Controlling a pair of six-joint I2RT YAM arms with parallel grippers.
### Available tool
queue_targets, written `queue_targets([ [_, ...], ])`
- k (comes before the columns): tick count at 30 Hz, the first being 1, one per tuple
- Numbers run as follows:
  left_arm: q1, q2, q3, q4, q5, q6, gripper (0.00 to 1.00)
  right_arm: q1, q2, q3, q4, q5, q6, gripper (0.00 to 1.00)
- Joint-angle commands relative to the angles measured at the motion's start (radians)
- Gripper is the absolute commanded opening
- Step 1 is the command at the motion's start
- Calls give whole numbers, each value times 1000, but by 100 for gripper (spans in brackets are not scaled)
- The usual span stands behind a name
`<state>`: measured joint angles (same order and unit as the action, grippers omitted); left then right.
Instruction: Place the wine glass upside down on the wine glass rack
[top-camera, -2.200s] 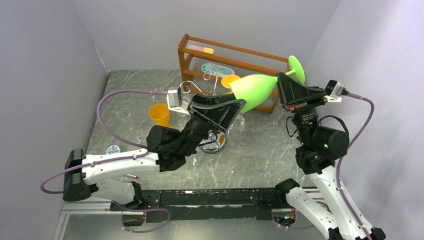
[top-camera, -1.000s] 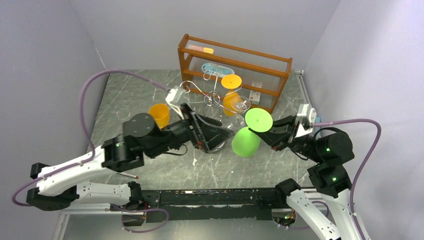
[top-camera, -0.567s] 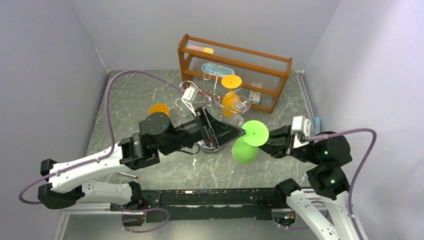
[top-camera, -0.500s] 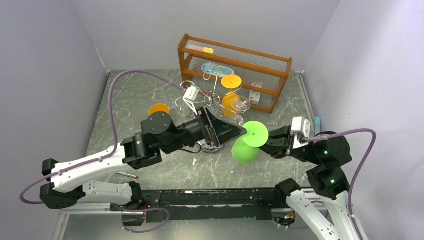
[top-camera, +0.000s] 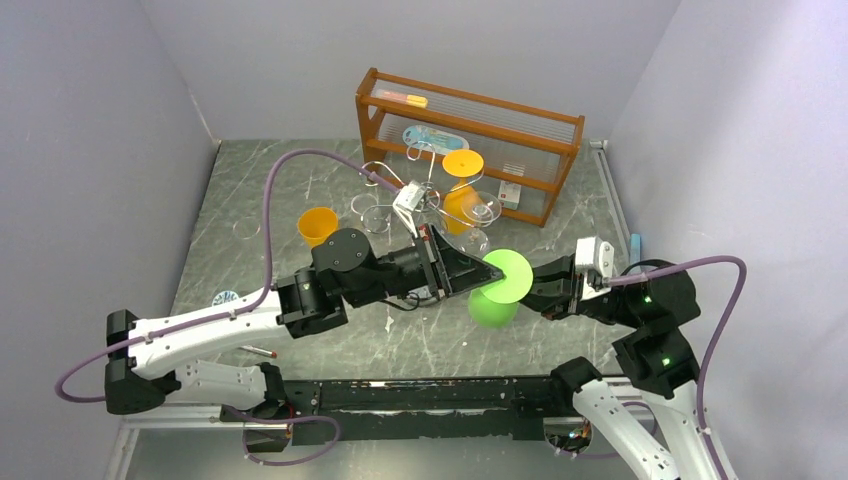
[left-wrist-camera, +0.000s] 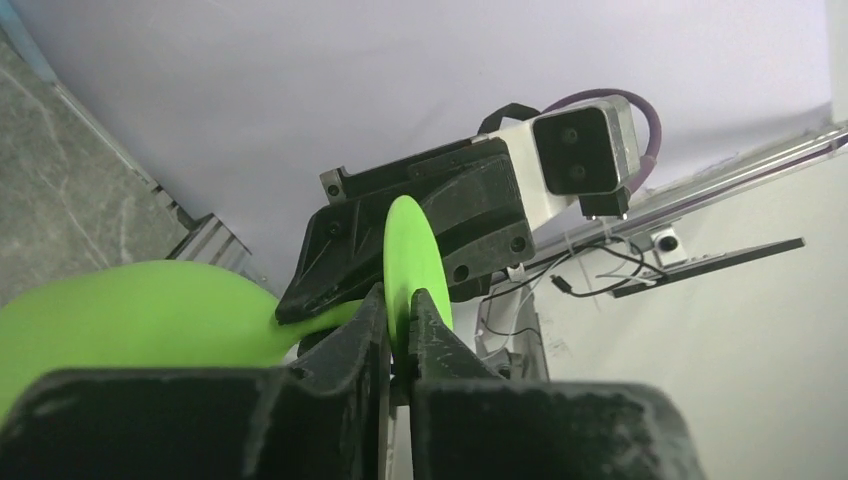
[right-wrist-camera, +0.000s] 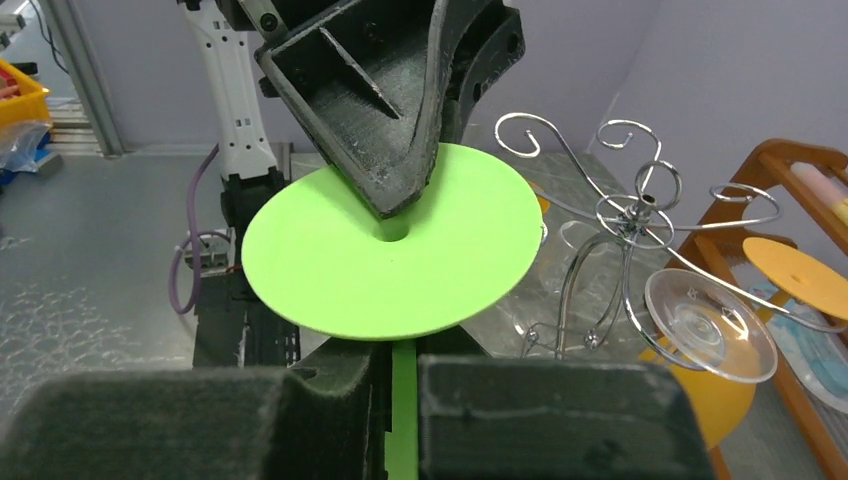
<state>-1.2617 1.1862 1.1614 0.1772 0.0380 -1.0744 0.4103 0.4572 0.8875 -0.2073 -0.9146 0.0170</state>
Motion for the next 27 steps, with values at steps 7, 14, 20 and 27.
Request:
queue_targets([
  [7, 11, -69, -50, 16, -35, -13, 5, 0, -8, 92, -115, 3, -9, 56],
  [14, 32, -155, -68, -218, -136, -45, 5, -2, -32, 142, -261, 71, -95, 64],
  [20, 36, -243, -90, -385, -261, -109, 5, -2, -26, 177, -312, 165, -122, 64],
  [27, 36, -275, 21, -685, -444, -158, 5, -1, -19, 183, -283, 201, -113, 65],
])
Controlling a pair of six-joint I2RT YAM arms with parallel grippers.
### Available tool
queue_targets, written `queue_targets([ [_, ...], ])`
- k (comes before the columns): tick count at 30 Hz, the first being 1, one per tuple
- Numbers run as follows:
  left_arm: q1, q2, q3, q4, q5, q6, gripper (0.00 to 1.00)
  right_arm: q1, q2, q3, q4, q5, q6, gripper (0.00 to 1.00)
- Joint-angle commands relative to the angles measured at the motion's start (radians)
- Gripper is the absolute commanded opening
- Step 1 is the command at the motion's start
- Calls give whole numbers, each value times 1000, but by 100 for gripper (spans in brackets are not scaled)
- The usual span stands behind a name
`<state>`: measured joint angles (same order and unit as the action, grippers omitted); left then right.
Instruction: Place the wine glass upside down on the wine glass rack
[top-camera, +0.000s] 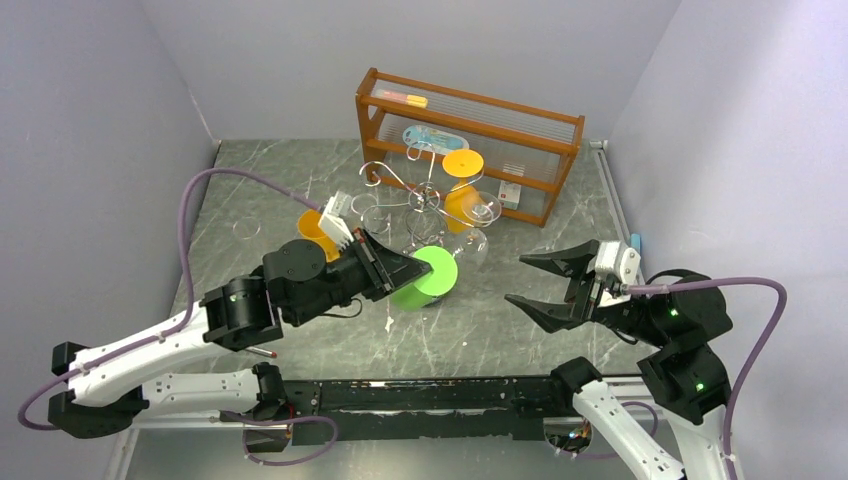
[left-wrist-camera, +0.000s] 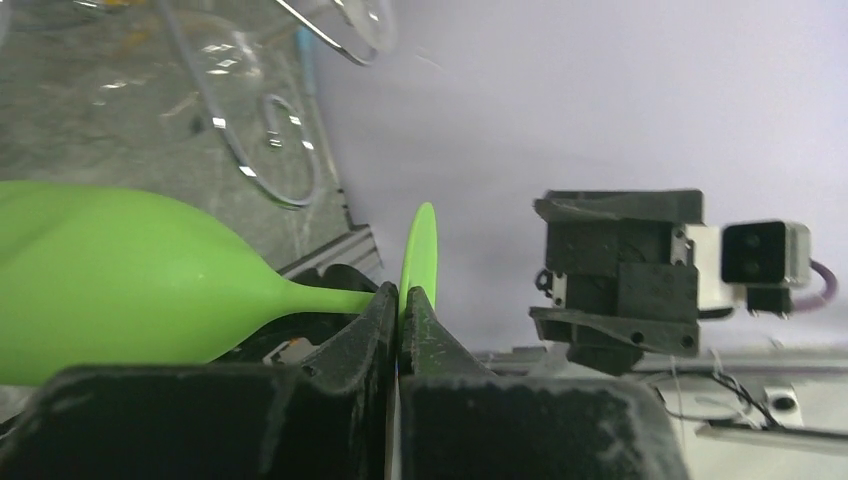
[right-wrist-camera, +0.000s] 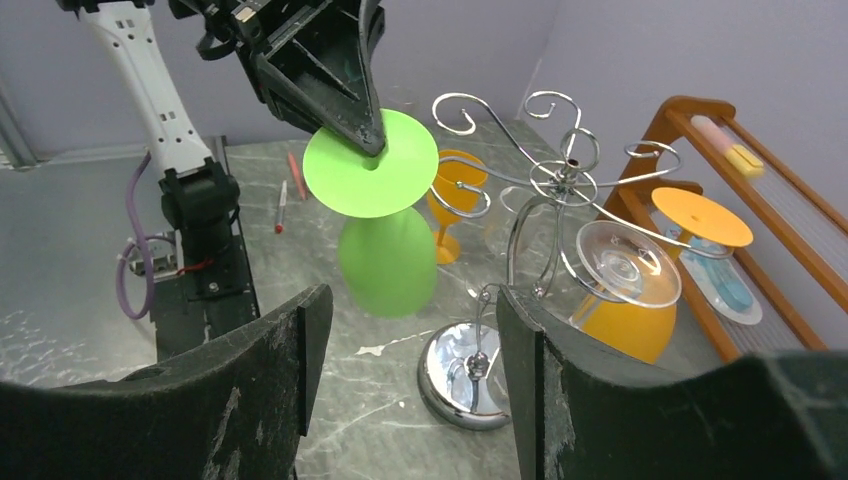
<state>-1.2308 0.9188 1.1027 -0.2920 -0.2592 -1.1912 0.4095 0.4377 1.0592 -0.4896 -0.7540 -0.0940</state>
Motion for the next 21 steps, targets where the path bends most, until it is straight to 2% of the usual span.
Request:
queue_targets([
  [1, 5, -7, 103, -265, -181, -48, 5, -1, -3, 7, 8, 45, 2, 65],
  [4, 5, -18, 149, -383, -276, -67, 5, -1, -8, 1, 27, 64, 9, 65],
  [7, 5, -70, 153, -420, -367, -74, 5, -1, -5, 1, 28, 70, 11, 65],
  [15, 5, -229, 36, -172, -649, 123, 5, -1, 0, -8, 64, 72, 27, 65],
  [16, 5, -236, 26, -133, -675, 184, 5, 0, 2, -8, 70, 73, 29, 64],
  [21, 5, -196, 56, -47, -817, 307, 5, -1, 7, -11, 82, 85, 38, 65],
])
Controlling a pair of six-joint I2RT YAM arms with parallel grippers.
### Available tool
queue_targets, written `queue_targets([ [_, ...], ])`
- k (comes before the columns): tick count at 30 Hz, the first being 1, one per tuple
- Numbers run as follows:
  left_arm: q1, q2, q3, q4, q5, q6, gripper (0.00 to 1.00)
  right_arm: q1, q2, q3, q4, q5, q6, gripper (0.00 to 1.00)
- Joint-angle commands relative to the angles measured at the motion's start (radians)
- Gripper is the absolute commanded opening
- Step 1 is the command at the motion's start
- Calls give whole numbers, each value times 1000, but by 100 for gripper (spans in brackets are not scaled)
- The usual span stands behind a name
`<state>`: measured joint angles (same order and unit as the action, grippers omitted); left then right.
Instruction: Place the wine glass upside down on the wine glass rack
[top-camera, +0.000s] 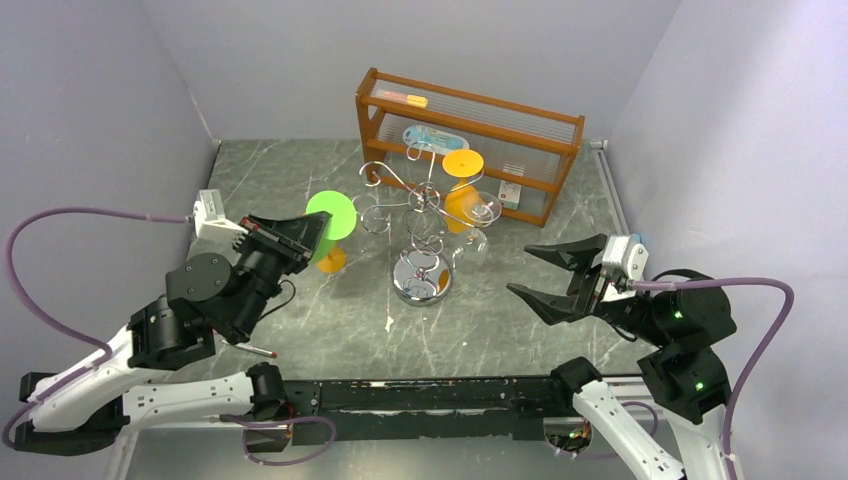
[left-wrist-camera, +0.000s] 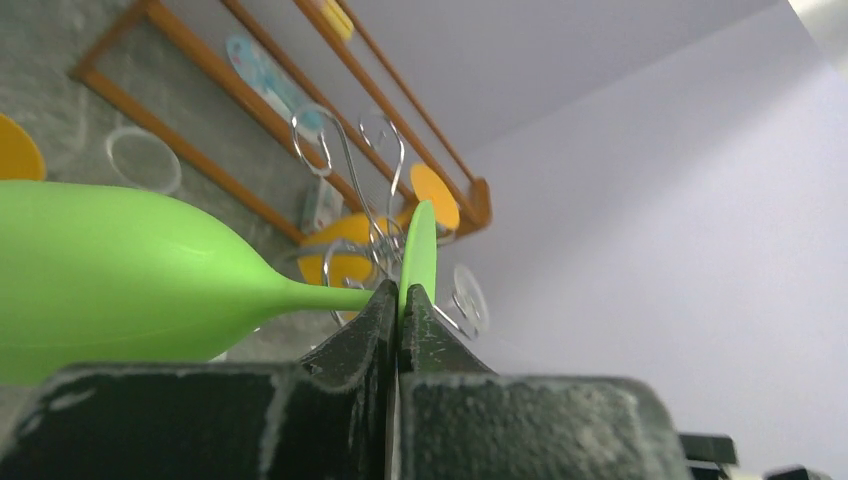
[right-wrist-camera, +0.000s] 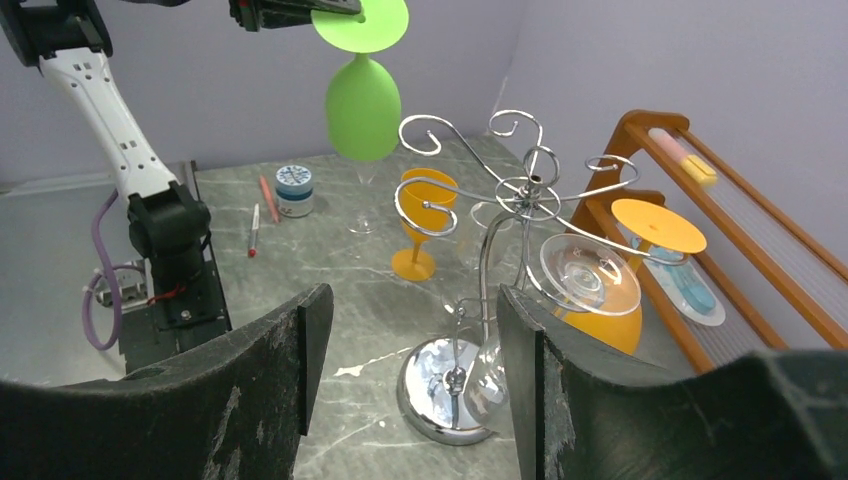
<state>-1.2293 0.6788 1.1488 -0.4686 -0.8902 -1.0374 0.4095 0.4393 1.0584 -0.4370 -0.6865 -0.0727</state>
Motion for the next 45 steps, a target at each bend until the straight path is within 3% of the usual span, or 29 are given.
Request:
queue_targets([
  [1, 4, 64, 23, 149, -202, 184, 5, -1, 7, -12, 32, 20, 18, 65],
  [7, 7, 194, 29, 310, -285, 386, 5, -1, 19, -16, 56, 27, 40, 64],
  [13, 87, 247, -3, 428, -170, 412, 5, -1, 14, -28, 52, 35, 60, 65],
  [19, 265, 309, 35, 363, 101, 291, 5, -1, -8, -40, 57, 52, 70, 65],
  [32, 390, 355, 37, 317, 399, 65, 5, 0, -28, -49, 53, 80, 71, 65],
  [36, 476, 375, 39, 301, 558, -23, 5, -1, -31, -43, 50, 82, 99, 65],
  [45, 607, 408, -18, 410, 815, -132, 5, -1, -39, -39, 41, 94, 105, 65],
])
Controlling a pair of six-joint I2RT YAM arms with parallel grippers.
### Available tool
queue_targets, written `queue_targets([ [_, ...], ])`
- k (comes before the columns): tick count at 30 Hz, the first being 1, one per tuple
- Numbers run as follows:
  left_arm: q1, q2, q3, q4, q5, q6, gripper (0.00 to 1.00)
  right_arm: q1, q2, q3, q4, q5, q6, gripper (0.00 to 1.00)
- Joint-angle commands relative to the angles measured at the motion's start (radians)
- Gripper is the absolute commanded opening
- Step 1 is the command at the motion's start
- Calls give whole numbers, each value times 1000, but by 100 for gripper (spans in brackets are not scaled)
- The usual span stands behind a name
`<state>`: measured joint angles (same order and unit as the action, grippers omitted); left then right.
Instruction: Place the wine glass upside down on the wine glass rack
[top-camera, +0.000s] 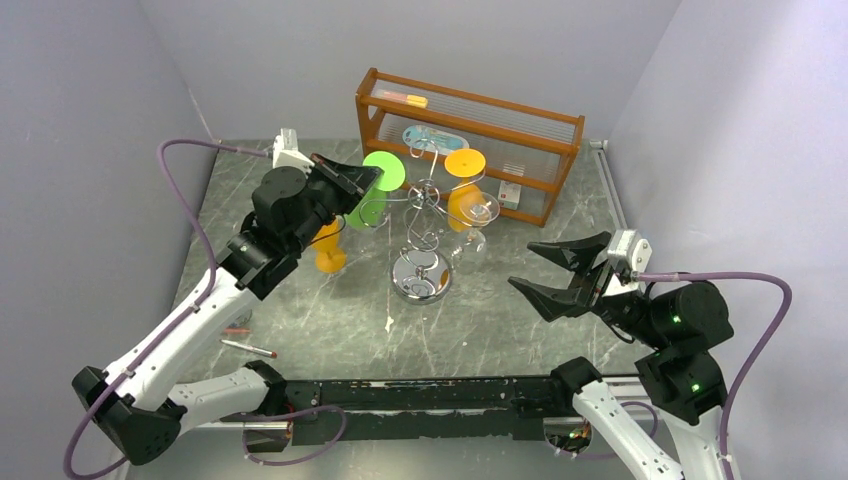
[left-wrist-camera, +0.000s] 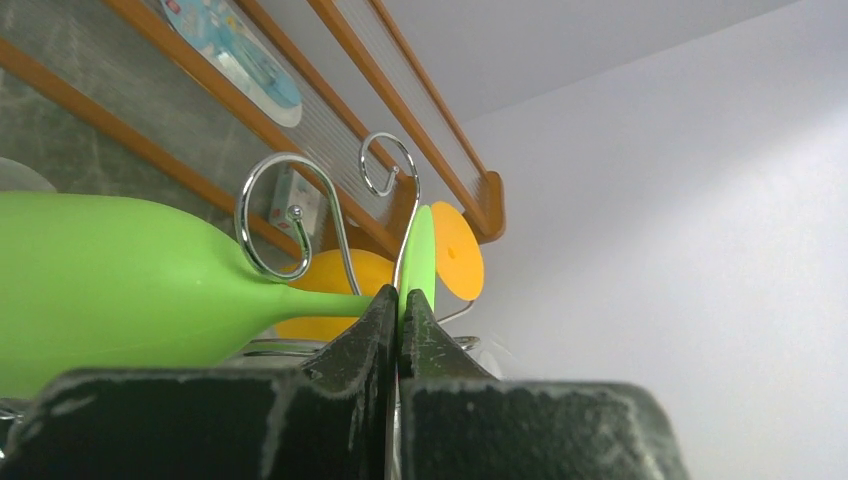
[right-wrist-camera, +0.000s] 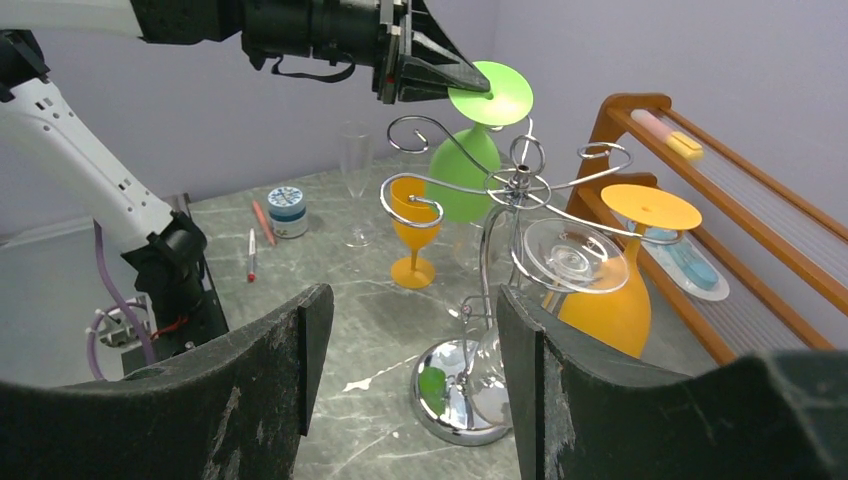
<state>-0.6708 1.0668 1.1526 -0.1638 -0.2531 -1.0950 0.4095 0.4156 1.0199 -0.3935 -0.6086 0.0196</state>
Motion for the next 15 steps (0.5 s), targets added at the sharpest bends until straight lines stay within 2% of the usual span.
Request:
queue_targets([
  [1, 59, 27, -29, 127, 201, -85, 5, -1, -15, 1, -2, 18, 14, 65],
  [7, 108, 55, -53, 220, 279, -112, 5, -1, -18, 4, -6, 24, 18, 65],
  [15, 158, 61, -55, 282, 255, -55, 5, -1, -18, 12, -13, 27, 22, 65],
])
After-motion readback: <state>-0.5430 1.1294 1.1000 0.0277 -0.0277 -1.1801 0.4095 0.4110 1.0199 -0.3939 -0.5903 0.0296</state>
